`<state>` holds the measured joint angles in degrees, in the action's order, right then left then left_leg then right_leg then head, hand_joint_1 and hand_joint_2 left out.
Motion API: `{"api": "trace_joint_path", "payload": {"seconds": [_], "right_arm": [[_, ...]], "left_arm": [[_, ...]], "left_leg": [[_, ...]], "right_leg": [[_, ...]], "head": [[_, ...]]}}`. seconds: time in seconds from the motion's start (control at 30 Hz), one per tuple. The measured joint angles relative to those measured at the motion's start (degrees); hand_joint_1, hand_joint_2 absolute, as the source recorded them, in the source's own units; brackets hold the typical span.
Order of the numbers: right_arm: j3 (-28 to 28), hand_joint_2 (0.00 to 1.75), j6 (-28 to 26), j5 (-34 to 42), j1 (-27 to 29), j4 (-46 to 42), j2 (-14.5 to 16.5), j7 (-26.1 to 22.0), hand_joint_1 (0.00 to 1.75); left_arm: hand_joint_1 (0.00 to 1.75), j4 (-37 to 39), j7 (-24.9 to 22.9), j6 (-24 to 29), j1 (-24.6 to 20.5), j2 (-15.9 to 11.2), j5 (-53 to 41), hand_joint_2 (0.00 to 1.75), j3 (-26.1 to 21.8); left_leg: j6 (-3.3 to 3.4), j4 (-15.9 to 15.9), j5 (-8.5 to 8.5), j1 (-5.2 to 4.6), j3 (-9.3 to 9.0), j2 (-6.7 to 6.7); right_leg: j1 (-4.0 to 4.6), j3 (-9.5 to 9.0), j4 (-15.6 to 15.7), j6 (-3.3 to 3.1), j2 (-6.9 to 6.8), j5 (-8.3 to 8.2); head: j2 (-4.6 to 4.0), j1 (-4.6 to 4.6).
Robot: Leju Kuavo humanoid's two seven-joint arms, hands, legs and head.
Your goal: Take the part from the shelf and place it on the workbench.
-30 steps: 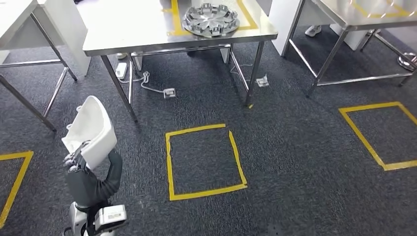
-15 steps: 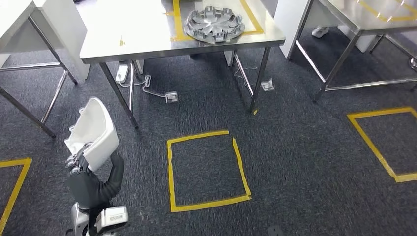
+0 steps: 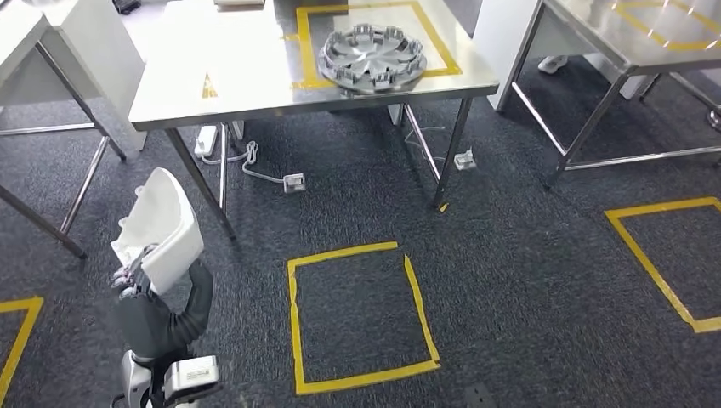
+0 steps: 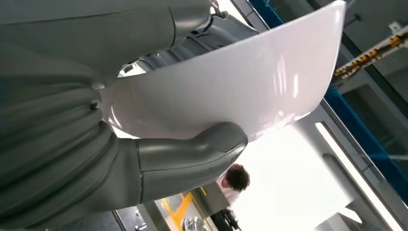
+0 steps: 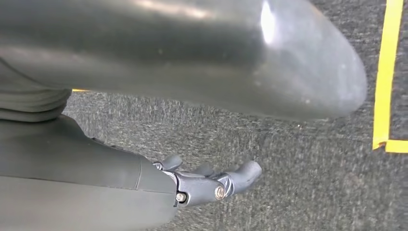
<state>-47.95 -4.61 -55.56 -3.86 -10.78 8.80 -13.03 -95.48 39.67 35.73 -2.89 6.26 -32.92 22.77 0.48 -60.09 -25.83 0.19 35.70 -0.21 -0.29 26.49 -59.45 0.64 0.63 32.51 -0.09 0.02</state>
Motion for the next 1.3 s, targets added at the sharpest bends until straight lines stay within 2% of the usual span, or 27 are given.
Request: {"api": "trace_joint_path", "payload": {"seconds": [0.07, 0.1, 0.17, 0.2, 0.23, 0.27, 0.3, 0.33, 0.37, 0.4, 0.53, 0.57, 0.63, 0.7, 0.73, 0.77, 0.8, 0.9, 0.93, 0.97, 1.03, 1.07, 1.13, 1.17, 1.23, 1.27, 1.3], "right_arm": [[0.00, 0.00, 0.02, 0.00, -0.16, 0.00, 0.00, -0.02, 0.00], [0.00, 0.00, 0.04, 0.00, -0.24, 0.00, 0.00, -0.03, 0.00], [0.00, 0.00, 0.13, 0.00, -0.20, 0.00, 0.00, -0.02, 0.00], [-0.01, 0.00, 0.23, 0.01, -0.12, 0.00, 0.00, -0.02, 0.00], [-0.01, 0.00, 0.34, 0.01, -0.02, 0.00, -0.01, -0.03, 0.00], [-0.02, 0.00, 0.48, 0.01, 0.05, 0.00, -0.01, -0.07, 0.00], [-0.02, 0.00, 0.63, 0.01, 0.11, 0.00, -0.01, -0.13, 0.00], [-0.02, 0.00, 0.78, -0.01, 0.18, 0.00, -0.01, -0.19, 0.00], [-0.02, 0.00, 0.95, -0.02, 0.23, 0.01, 0.00, -0.25, 0.00], [-0.03, 0.00, 1.08, -0.03, 0.27, 0.01, 0.01, -0.30, 0.00], [-0.04, 0.00, 1.34, -0.09, 0.31, 0.00, 0.10, -0.46, 0.00], [-0.04, 0.00, 1.42, -0.11, 0.28, 0.00, 0.13, -0.51, 0.00], [-0.04, 0.00, 1.60, -0.10, 0.23, 0.00, 0.14, -0.59, 0.00], [-0.07, 0.00, 1.91, 0.09, 0.28, 0.00, 0.14, -0.57, 0.00], [-0.12, 0.00, 2.07, 0.26, 0.40, 0.00, 0.14, -0.55, 0.00], [-0.21, 0.00, 2.20, 0.43, 0.53, 0.00, 0.14, -0.53, 0.00], [-0.32, 0.00, 2.29, 0.66, 0.65, 0.00, 0.15, -0.55, 0.00], [-0.66, 0.00, 2.45, 1.15, 0.78, 0.05, 0.26, -0.68, 0.00], [-0.81, 0.00, 2.50, 1.28, 0.75, 0.08, 0.30, -0.68, 0.00], [-0.98, 0.00, 2.56, 1.40, 0.70, 0.11, 0.33, -0.66, 0.00], [-1.26, 0.00, 2.63, 1.60, 0.53, 0.09, 0.31, -0.54, 0.00], [-1.33, 0.00, 2.65, 1.64, 0.43, 0.08, 0.31, -0.50, 0.00], [-1.41, 0.00, 2.65, 1.70, 0.19, 0.04, 0.33, -0.50, 0.00], [-1.43, 0.00, 2.64, 1.71, 0.15, 0.04, 0.35, -0.53, 0.00], [-1.58, 0.00, 2.62, 1.73, 0.28, 0.04, 0.36, -0.59, 0.00], [-1.68, 0.00, 2.60, 1.74, 0.42, 0.04, 0.36, -0.63, 0.00], [-1.79, 0.00, 2.58, 1.74, 0.56, 0.04, 0.36, -0.70, 0.00]], "left_arm": [[1.75, -0.19, 0.04, -0.01, -0.11, 0.07, -0.01, 1.75, -0.01], [1.75, -0.24, 0.04, -0.02, -0.10, 0.09, -0.01, 1.75, -0.02], [1.75, -0.26, 0.00, -0.16, -0.09, 0.09, -0.02, 1.75, -0.02], [1.75, -0.24, -0.03, -0.30, -0.06, 0.08, -0.03, 1.75, -0.03], [1.75, -0.22, -0.08, -0.50, -0.06, 0.08, -0.05, 1.75, -0.03], [1.75, -0.20, -0.11, -0.69, -0.06, 0.08, -0.10, 1.75, -0.04], [1.75, -0.18, -0.13, -0.91, -0.08, 0.09, -0.16, 1.75, -0.04], [1.75, -0.15, -0.15, -1.12, -0.13, 0.09, -0.21, 1.75, -0.04], [1.75, -0.13, -0.16, -1.29, -0.16, 0.09, -0.27, 1.75, -0.04], [1.75, -0.11, -0.19, -1.43, -0.21, 0.09, -0.31, 1.75, -0.05], [1.75, -0.19, -0.17, -1.62, -0.40, 0.17, -0.34, 1.75, -0.06], [1.75, -0.20, -0.06, -1.62, -0.48, 0.17, -0.33, 1.75, -0.06], [1.75, -0.12, 0.09, -1.57, -0.42, 0.15, -0.32, 1.75, -0.07], [1.75, -0.03, 0.13, -1.43, -0.07, 0.10, -0.32, 1.75, -0.09], [1.75, -0.01, 0.14, -1.36, 0.15, 0.07, -0.34, 1.75, -0.10], [1.75, -0.02, 0.14, -1.27, 0.34, 0.03, -0.38, 1.75, -0.11], [1.75, -0.03, 0.14, -1.20, 0.51, 0.01, -0.49, 1.75, -0.13], [1.75, -0.08, 0.06, -1.04, 1.20, -0.07, -1.12, 1.75, -0.17], [1.75, -0.17, -0.08, -1.04, 1.50, -0.11, -1.42, 1.75, -0.22], [1.75, -0.41, -0.27, -1.09, 1.74, -0.10, -1.76, 1.75, -0.26], [1.75, -1.30, -0.78, -1.58, 1.85, 0.06, -2.60, 1.75, -0.32], [1.75, -1.73, -1.02, -1.90, 1.82, 0.19, -2.95, 1.75, -0.34], [1.75, -2.19, -1.50, -2.61, 1.85, 0.36, -3.50, 1.75, -0.40], [1.75, -2.22, -1.62, -2.81, 1.88, 0.37, -3.63, 1.75, -0.43], [1.75, -2.25, -1.86, -3.15, 1.92, 0.38, -3.83, 1.75, -0.55], [1.75, -2.25, -1.91, -3.22, 1.94, 0.38, -3.94, 1.75, -0.64], [1.75, -2.26, -1.94, -3.27, 1.97, 0.38, -4.09, 1.75, -0.74]], "left_leg": [[0.69, 0.40, -0.43, 0.15, -1.25, -0.08], [0.90, 0.55, -0.81, 0.18, -1.74, -0.06], [1.10, 0.66, -1.82, 0.18, -2.72, -0.12], [1.09, 0.68, -2.45, 0.18, -3.39, -0.20], [1.05, 0.68, -3.12, 0.19, -4.18, -0.29], [0.97, 0.68, -3.84, 0.20, -5.09, -0.35], [0.86, 0.69, -4.63, 0.21, -5.96, -0.34], [0.70, 0.67, -5.47, 0.16, -6.80, -0.29], [0.48, 0.62, -6.28, 0.06, -7.63, -0.33], [0.17, 0.73, -7.13, -0.05, -8.24, -0.34], [-1.39, -1.06, -7.34, -0.28, -10.66, -0.21], [-1.66, -2.82, -7.25, -0.24, -10.07, -0.10], [-2.06, -9.37, -8.48, -0.18, -6.02, 0.02], [-2.06, -14.60, -12.13, -0.19, -0.71, 0.02], [-1.89, -15.07, -13.80, -0.22, 1.03, 0.02], [-1.63, -13.92, -14.37, -0.28, 1.97, 0.02], [-1.29, -11.47, -13.30, -0.41, 2.35, 0.01], [0.10, -2.98, -2.98, -1.10, 2.23, -0.03], [0.39, -1.75, -0.66, -1.25, 1.88, -0.06], [0.59, -1.35, -0.08, -1.31, 1.48, -0.13], [1.03, -0.66, -0.67, -1.05, -0.15, -0.32], [1.30, -0.26, -1.03, -0.85, -0.96, -0.38], [1.69, 0.46, -1.81, -0.55, -2.80, -0.41], [1.80, 0.73, -2.30, -0.49, -3.60, -0.41], [1.79, 1.19, -3.52, -0.38, -5.31, -0.59], [1.72, 1.31, -4.22, -0.30, -6.24, -0.73], [1.62, 1.40, -5.02, -0.23, -7.31, -0.85]], "right_leg": [[-0.11, 2.14, -4.14, 0.41, -0.13, -0.41], [-0.16, 4.54, -7.62, 0.60, -0.22, 0.02], [-0.19, 10.03, -14.07, 0.95, -0.29, 2.71], [-0.20, 12.35, -15.80, 1.05, -0.29, 4.22], [-0.20, 13.76, -15.72, 1.10, -0.30, 4.94], [-0.21, 14.31, -13.87, 1.05, -0.32, 4.23], [-0.21, 14.17, -10.68, 0.99, -0.38, 1.94], [-0.18, 13.71, -6.94, 0.85, -0.54, -1.58], [-0.12, 13.19, -4.04, 0.68, -0.77, -4.20], [-0.03, 12.68, -2.22, 0.46, -1.00, -5.84], [-0.28, 9.79, -0.73, -1.04, -0.86, -5.95], [-0.32, 8.84, -0.65, -1.46, -0.82, -6.01], [-0.33, 7.37, -0.60, -1.96, -0.77, -5.32], [-0.22, 6.26, -0.57, -2.12, -0.55, -4.15], [-0.15, 5.58, -0.56, -2.19, -0.44, -3.48], [-0.06, 4.76, -0.56, -2.23, -0.35, -2.77], [0.05, 3.84, -0.56, -2.23, -0.31, -2.02], [0.34, 1.68, -0.56, -1.81, -0.13, 0.19], [0.38, 1.16, -0.40, -1.50, -0.06, 0.79], [0.45, 0.52, -0.51, -1.11, 0.04, 0.97], [0.46, 0.58, -2.26, -0.42, -0.07, 0.23], [0.54, 1.51, -4.66, -0.12, -0.16, -0.71], [0.49, 6.17, -11.67, 0.41, -0.38, -1.57], [0.43, 8.82, -14.59, 0.64, -0.39, -1.04], [0.21, 13.53, -17.31, 1.00, -0.40, 2.52], [0.16, 14.84, -16.65, 1.14, -0.40, 4.20], [0.12, 15.64, -14.80, 1.21, -0.40, 4.93]], "head": [[0.00, 0.08], [0.00, 0.14], [0.00, 0.17], [0.00, 0.18], [0.00, 0.19], [0.00, 0.21], [0.00, 0.21], [0.00, 0.21], [0.00, 0.23], [0.00, 0.22], [-0.01, 0.17], [-0.01, -0.01], [-0.01, -0.30], [0.00, -0.36], [0.00, -0.38], [0.00, -0.38], [0.00, -0.37], [0.00, -0.33], [0.00, -0.26], [0.00, -0.17], [0.00, -0.06], [0.00, -0.02], [0.00, 0.08], [0.00, 0.12], [0.00, 0.16], [0.00, 0.19], [0.00, 0.20]]}}
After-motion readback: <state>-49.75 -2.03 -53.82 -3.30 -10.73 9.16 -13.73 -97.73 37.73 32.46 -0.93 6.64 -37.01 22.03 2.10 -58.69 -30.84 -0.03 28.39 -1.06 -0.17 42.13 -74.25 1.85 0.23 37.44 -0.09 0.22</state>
